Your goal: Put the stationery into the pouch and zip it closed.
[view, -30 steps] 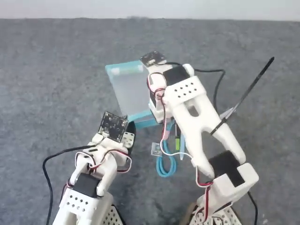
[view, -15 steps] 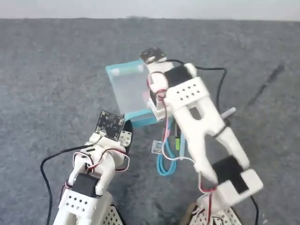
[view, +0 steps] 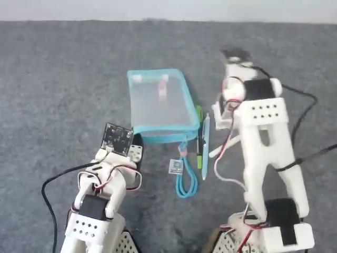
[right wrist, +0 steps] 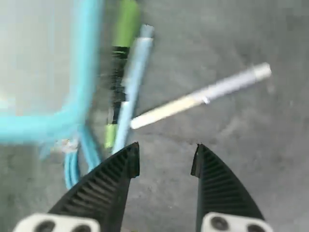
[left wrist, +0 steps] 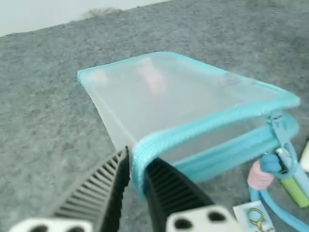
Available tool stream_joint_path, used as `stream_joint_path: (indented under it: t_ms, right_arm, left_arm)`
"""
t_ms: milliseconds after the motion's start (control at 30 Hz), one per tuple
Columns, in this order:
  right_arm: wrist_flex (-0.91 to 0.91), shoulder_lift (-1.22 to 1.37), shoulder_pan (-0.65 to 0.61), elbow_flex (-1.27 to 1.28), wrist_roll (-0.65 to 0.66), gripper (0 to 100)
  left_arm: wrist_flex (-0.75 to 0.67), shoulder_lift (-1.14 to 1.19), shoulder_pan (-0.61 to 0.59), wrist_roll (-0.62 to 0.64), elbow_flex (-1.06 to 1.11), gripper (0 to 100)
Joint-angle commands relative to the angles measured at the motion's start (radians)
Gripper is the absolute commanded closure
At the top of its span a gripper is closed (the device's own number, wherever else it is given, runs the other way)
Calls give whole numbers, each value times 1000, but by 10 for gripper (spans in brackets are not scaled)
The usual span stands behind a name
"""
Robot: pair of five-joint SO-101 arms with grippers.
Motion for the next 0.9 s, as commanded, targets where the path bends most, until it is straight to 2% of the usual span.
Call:
stream_joint_path:
  t_ms: [0, 100, 367, 733, 867]
  right_arm:
    - [-139, 58, 51, 92, -117, 815]
    - [-203, 157, 51, 118, -184, 815]
    - [-217, 369, -24, 37, -365, 815]
    - [-209, 503, 7, -6, -376, 816]
    - [-214, 510, 56, -3, -374, 863]
  left_arm:
    - [-21, -12, -11, 9, -44, 987]
    - [-21, -12, -11, 8, -44, 987]
    - [-21, -12, -11, 6, -42, 987]
    - [-23, -12, -11, 6, -42, 987]
    - [-21, -12, -11, 6, -42, 987]
